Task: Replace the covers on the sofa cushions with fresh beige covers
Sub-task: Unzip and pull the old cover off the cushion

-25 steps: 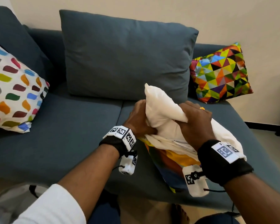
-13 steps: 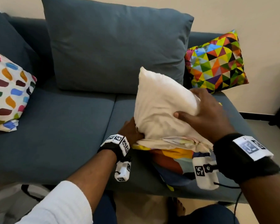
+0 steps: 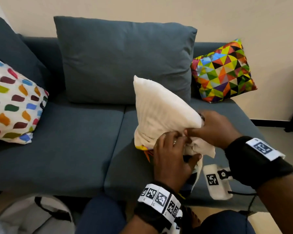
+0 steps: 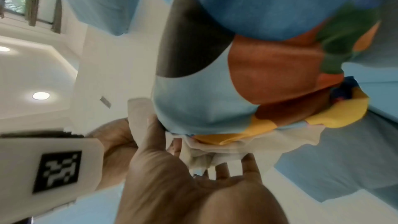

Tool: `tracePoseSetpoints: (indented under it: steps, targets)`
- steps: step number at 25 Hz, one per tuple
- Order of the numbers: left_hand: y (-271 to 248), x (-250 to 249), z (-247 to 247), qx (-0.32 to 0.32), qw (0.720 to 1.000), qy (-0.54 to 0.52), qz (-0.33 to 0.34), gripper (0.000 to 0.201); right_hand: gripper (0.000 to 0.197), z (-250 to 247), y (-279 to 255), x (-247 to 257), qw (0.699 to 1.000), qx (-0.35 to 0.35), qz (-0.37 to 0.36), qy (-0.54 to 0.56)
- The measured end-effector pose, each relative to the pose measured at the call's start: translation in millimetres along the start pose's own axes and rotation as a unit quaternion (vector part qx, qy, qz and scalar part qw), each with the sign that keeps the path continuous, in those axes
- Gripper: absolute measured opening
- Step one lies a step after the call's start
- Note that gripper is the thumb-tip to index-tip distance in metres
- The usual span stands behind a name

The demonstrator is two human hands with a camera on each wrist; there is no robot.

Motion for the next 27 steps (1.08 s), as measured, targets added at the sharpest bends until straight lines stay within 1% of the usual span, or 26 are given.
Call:
tracePoseSetpoints:
  steps: [1,2,4,5,7,9,10,12,14,16,17,19,20,21,22,23,24,26,27]
  targets:
    - [-5,4,-1,-0.008,1.0,0.025,-0.017,0.042,0.042,2,-1,5,1.0,0.008,-0.006,-0.025]
    - [-11,8,0,-0.009,0.999,0.04,-0.022,0.04,0.036,3,-2,7,0.999,-0.003,-0.002,-0.037]
    - [-25,7,4,-0.008,0.998,0.064,-0.013,0.032,0.03,2,1,16,0.999,-0.032,0.012,-0.024]
    - [-32,7,7,-0.005,0.998,0.069,-0.008,0.029,0.034,2,2,21,0.999,-0.035,0.014,-0.016]
    - [-45,7,15,0.008,0.998,0.069,0.007,0.029,0.041,2,4,32,0.999,-0.027,0.015,-0.012]
    - [-54,11,25,0.025,0.997,0.064,0.031,0.03,0.039,3,6,37,1.0,-0.014,0.013,0.004]
    - [-58,14,30,0.03,0.996,0.071,0.041,0.03,0.035,1,8,38,1.0,-0.018,0.011,0.022]
    - [-62,22,39,0.056,0.993,0.091,0.039,0.033,0.032,-8,11,36,0.996,-0.049,0.011,0.078]
    - [-66,33,48,0.093,0.989,0.113,0.029,0.034,0.029,-19,14,26,0.983,-0.082,0.042,0.156]
    - [-60,45,56,0.126,0.981,0.145,0.023,0.032,0.025,-24,13,13,0.96,-0.101,0.085,0.248]
    - [-54,51,57,0.132,0.978,0.161,0.023,0.031,0.023,-23,12,5,0.94,-0.11,0.107,0.304]
    - [-38,62,51,0.116,0.974,0.194,0.021,0.033,0.021,-19,7,-8,0.886,-0.129,0.141,0.423]
    - [-27,70,46,0.105,0.971,0.217,0.014,0.029,0.02,-16,3,-13,0.859,-0.142,0.15,0.468]
    - [-16,77,40,0.1,0.967,0.234,-0.005,0.022,0.02,-11,0,-17,0.838,-0.152,0.158,0.5]
    - [-6,84,34,0.1,0.967,0.232,-0.042,0.019,0.02,-6,-3,-20,0.823,-0.152,0.164,0.522]
    - [1,88,27,0.096,0.971,0.198,-0.092,0.025,0.022,-2,-5,-20,0.812,-0.146,0.167,0.54]
    - [5,88,24,0.096,0.975,0.139,-0.143,0.041,0.024,2,-6,-16,0.8,-0.137,0.164,0.561]
    - [9,79,29,0.097,0.972,0.015,-0.213,0.082,0.022,6,-7,-3,0.776,-0.12,0.149,0.601]
    - [9,74,33,0.09,0.966,-0.021,-0.242,0.097,0.016,5,-9,7,0.767,-0.108,0.138,0.617]
Point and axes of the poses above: each hand's wrist, its own y-axis towards the middle knuckle, its own z-axis out of the palm, x = y × z, the point moved 7 cm from there along y, towards the middle knuckle, and after that the axes turned 4 degrees about -z, right-handed, at the moved point
